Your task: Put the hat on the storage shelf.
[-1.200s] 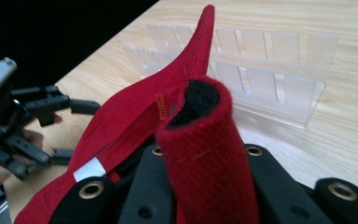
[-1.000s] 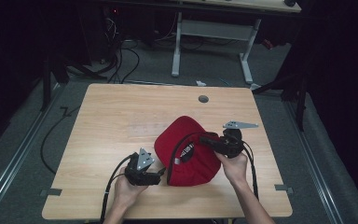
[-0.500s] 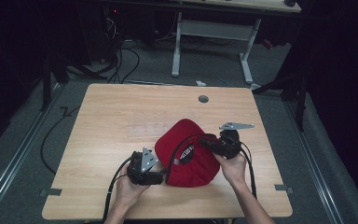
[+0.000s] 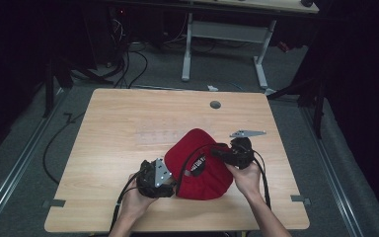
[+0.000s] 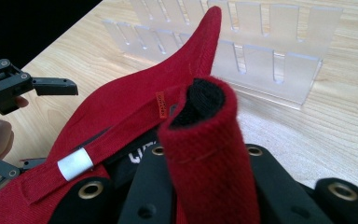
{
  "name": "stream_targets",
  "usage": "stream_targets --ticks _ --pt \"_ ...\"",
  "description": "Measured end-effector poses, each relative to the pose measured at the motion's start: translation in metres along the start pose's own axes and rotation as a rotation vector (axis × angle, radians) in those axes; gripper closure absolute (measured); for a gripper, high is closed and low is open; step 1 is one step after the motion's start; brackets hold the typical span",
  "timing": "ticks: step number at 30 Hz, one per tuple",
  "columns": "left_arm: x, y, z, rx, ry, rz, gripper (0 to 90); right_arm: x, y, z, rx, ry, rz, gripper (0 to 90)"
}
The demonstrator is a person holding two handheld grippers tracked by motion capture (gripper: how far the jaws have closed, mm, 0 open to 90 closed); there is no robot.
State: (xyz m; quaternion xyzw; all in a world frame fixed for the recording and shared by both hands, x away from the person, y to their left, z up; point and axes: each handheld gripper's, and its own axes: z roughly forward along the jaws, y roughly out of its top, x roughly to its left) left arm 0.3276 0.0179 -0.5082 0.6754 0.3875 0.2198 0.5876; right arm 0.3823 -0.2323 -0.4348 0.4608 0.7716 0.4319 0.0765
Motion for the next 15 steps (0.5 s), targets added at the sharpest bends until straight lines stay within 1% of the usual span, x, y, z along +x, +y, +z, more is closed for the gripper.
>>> stream_targets --ticks 2,4,5,8,11,12,13,14,15 --pt "-0.002 0.000 0.001 -0.006 -0.004 0.009 19.6 0.000 0.000 0.000 0.003 0.014 0.010 82.7" --pt "-0.004 0.002 0.000 -0.014 -0.011 0.012 20.2 0.001 0.000 0.001 0.012 0.038 0.018 82.7" --pt "-0.004 0.002 0.000 -0.019 -0.008 0.023 20.2 0.002 0.000 0.002 0.015 0.036 0.009 82.7" --pt "-0.004 0.003 0.000 -0.022 -0.006 0.030 20.9 0.003 0.000 0.002 0.020 0.035 0.007 82.7" --pt "-0.002 0.002 -0.001 -0.020 0.001 0.041 24.3 0.005 0.000 0.002 0.034 0.065 0.016 82.7" --pt "-0.002 0.002 -0.001 -0.020 0.001 0.041 26.2 0.005 0.000 0.002 0.034 0.065 0.016 82.7" --pt "-0.003 0.002 -0.002 -0.025 -0.008 0.041 26.2 0.006 0.000 0.002 0.038 0.077 0.016 82.7" --pt "-0.005 0.004 -0.004 -0.045 -0.033 0.033 31.6 0.009 0.000 0.004 0.048 0.114 0.020 82.6" --pt "-0.005 0.005 -0.004 -0.046 -0.034 0.032 33.3 0.011 0.000 0.005 0.052 0.106 0.011 82.6"
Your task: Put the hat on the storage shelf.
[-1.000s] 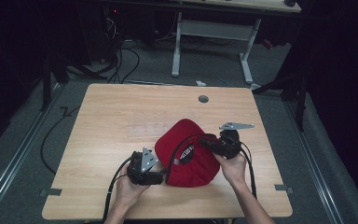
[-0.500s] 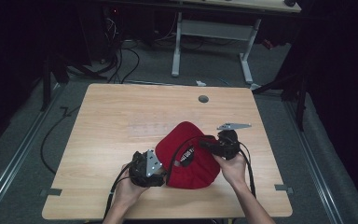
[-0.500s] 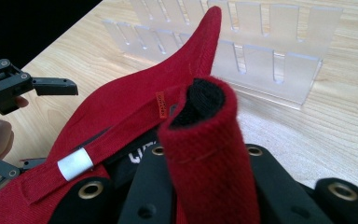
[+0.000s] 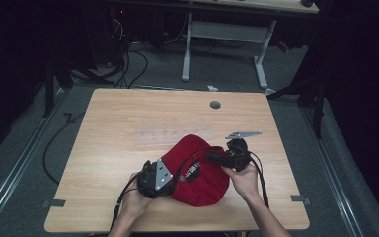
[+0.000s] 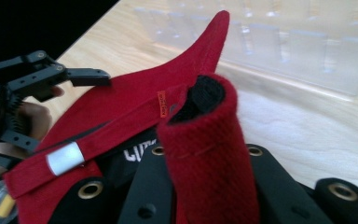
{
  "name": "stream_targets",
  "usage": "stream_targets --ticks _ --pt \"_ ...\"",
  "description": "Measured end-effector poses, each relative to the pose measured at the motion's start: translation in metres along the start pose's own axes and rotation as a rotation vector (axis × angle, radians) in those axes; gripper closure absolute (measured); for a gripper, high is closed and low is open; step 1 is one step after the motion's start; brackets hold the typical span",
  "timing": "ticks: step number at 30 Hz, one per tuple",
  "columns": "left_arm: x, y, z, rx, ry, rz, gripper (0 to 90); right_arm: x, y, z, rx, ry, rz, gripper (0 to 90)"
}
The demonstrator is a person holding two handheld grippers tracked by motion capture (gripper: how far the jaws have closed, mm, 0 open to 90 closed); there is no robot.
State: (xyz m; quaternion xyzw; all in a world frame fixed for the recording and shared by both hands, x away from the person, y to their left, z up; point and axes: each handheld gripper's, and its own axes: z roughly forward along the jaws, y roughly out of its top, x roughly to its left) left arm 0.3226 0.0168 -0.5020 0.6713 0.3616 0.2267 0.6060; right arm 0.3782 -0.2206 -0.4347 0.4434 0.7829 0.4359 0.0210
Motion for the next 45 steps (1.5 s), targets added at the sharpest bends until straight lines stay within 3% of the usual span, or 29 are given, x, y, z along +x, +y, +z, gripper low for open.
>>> stream_targets --ticks 7,13,18,23,26,27,28,33,34,35,36,39,43,45 --pt "0.006 0.003 -0.004 0.000 -0.010 -0.015 44.2 0.001 -0.001 0.000 0.011 0.034 0.011 82.5" --pt "0.008 0.010 -0.010 0.012 -0.028 -0.044 55.5 0.000 -0.003 -0.001 0.017 0.094 0.022 82.1" --pt "0.008 0.018 -0.017 0.052 -0.085 -0.065 67.0 -0.002 -0.002 0.001 -0.013 0.108 0.009 79.4" --pt "0.004 0.020 -0.021 0.078 -0.098 -0.035 73.1 -0.003 -0.002 0.002 -0.028 0.099 0.001 76.3" --pt "0.001 0.021 -0.025 0.101 -0.108 0.015 76.4 -0.005 -0.001 0.004 -0.036 0.093 0.011 70.7" --pt "0.001 0.021 -0.025 0.101 -0.108 0.015 77.6 -0.005 -0.001 0.004 -0.036 0.093 0.011 70.7" --pt "-0.001 0.020 -0.027 0.113 -0.105 0.048 78.7 -0.007 0.000 0.004 -0.053 0.087 0.010 66.8" --pt "-0.003 0.018 -0.029 0.143 -0.118 0.073 82.6 -0.010 0.001 0.000 -0.095 0.074 0.037 58.4" --pt "-0.006 0.016 -0.029 0.155 -0.114 0.088 83.5 -0.013 0.001 -0.006 -0.143 0.067 0.050 54.1" --pt "-0.006 0.016 -0.029 0.155 -0.114 0.088 84.3 -0.013 0.001 -0.006 -0.143 0.067 0.050 54.1" --pt "-0.005 0.016 -0.030 0.160 -0.117 0.087 85.2 -0.018 0.001 -0.013 -0.192 0.054 0.061 50.1" --pt "0.001 0.019 -0.032 0.152 -0.102 0.049 85.4 -0.024 0.001 -0.025 -0.245 0.033 0.084 46.2" --pt "0.002 0.021 -0.034 0.149 -0.102 0.043 85.4 -0.028 -0.001 -0.033 -0.267 0.022 0.091 43.0" --pt "0.007 0.020 -0.034 0.144 -0.081 0.023 85.4 -0.030 -0.003 -0.037 -0.278 0.006 0.089 42.6"
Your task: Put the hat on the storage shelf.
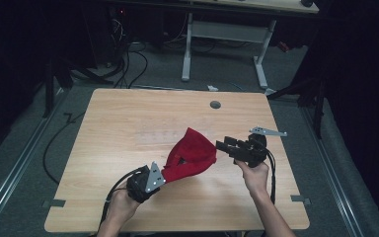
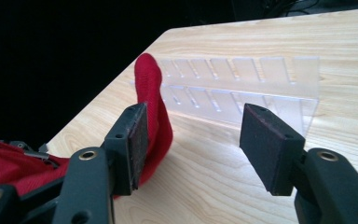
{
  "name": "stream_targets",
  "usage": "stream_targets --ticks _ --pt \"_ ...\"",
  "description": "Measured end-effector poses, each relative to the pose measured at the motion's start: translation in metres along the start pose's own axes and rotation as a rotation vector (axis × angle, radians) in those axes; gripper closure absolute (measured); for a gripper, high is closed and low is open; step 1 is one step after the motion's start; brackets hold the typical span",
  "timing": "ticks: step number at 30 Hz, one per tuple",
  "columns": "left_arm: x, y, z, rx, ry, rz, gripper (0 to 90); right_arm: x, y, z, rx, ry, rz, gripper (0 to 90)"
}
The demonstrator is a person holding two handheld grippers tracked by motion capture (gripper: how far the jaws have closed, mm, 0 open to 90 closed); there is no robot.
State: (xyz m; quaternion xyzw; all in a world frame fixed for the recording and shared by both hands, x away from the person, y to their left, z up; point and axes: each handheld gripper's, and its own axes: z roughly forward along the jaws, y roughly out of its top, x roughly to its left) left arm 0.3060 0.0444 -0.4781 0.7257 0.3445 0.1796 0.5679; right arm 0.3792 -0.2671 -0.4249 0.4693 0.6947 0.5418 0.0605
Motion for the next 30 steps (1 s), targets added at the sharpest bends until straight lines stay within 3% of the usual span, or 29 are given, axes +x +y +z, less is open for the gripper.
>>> stream_targets --ticks 4,5,8,9,11,14,15,16,19,21,23,30 --pt "0.009 0.000 -0.004 -0.013 0.026 -0.034 85.4 -0.004 -0.001 -0.006 -0.031 -0.019 0.003 42.2" --pt "0.013 0.002 -0.008 -0.028 0.029 -0.067 85.4 -0.005 -0.002 -0.007 -0.031 -0.028 -0.005 42.0" --pt "0.016 0.005 -0.012 -0.047 0.032 -0.084 85.3 -0.006 -0.005 -0.005 -0.015 -0.051 -0.020 41.2" --pt "0.021 0.008 -0.014 -0.065 0.040 -0.114 85.4 -0.008 -0.013 0.000 0.018 -0.089 -0.047 40.7" --pt "0.026 0.011 -0.015 -0.077 0.046 -0.140 85.3 -0.012 -0.021 0.006 0.046 -0.119 -0.065 40.2" --pt "0.030 0.013 -0.016 -0.087 0.047 -0.169 85.2 -0.020 -0.037 0.015 0.096 -0.170 -0.071 39.9" --pt "0.034 0.015 -0.017 -0.105 0.042 -0.202 85.2 -0.024 -0.043 0.018 0.114 -0.188 -0.074 39.9" --pt "0.036 0.016 -0.017 -0.111 0.041 -0.209 85.2 -0.027 -0.048 0.020 0.127 -0.203 -0.077 39.8" --pt "0.041 0.018 -0.018 -0.124 0.045 -0.236 85.2 -0.031 -0.055 0.022 0.148 -0.234 -0.077 39.9" --pt "0.046 0.022 -0.020 -0.149 0.043 -0.273 85.2 -0.040 -0.065 0.026 0.179 -0.300 -0.094 39.9" --pt "0.048 0.023 -0.020 -0.157 0.042 -0.288 85.2 -0.044 -0.070 0.027 0.201 -0.334 -0.104 39.9" --pt "0.059 0.030 -0.022 -0.188 0.048 -0.350 85.2 -0.051 -0.082 0.032 0.236 -0.419 -0.130 38.5"
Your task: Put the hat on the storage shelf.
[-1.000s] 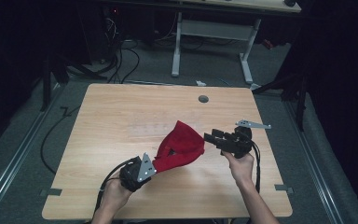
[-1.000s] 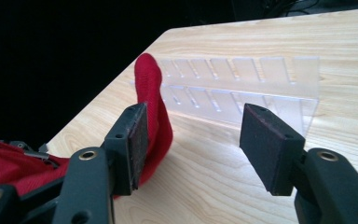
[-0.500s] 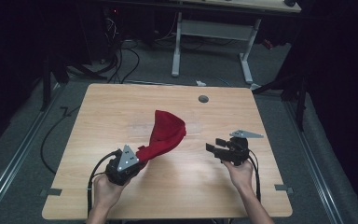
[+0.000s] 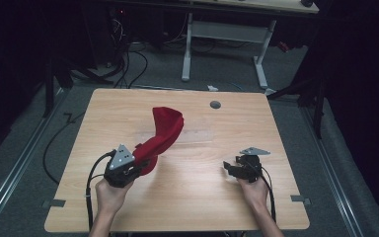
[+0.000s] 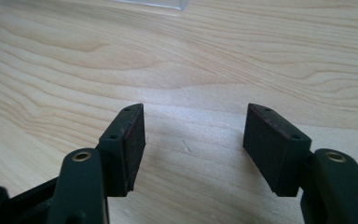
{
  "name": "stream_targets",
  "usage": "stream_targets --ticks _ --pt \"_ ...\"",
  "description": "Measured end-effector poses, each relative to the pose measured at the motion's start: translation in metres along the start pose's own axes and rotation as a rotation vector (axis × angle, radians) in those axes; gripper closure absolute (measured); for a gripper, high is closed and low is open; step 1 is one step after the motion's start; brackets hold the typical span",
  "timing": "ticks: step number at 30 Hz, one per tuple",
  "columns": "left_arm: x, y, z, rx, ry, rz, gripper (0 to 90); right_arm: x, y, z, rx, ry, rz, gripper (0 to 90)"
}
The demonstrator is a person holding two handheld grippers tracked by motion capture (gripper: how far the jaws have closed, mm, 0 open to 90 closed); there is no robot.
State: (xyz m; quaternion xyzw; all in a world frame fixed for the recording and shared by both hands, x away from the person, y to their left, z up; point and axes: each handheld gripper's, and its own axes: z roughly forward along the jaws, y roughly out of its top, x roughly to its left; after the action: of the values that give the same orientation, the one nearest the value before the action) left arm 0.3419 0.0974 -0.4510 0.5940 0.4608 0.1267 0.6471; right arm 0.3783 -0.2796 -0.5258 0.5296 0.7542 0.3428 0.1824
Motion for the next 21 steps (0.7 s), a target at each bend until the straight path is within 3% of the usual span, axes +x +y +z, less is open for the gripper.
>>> stream_targets --ticks 7,12,21 --pt "0.006 0.012 -0.003 -0.052 0.001 -0.068 85.2 0.006 -0.002 0.004 -0.014 -0.053 -0.060 36.3" --pt "0.010 0.019 -0.003 -0.071 0.001 -0.100 85.2 0.008 -0.003 0.006 -0.016 -0.072 -0.079 35.9" --pt "0.013 0.026 0.001 -0.072 -0.002 -0.115 85.2 0.009 -0.003 0.006 -0.016 -0.073 -0.079 35.5"
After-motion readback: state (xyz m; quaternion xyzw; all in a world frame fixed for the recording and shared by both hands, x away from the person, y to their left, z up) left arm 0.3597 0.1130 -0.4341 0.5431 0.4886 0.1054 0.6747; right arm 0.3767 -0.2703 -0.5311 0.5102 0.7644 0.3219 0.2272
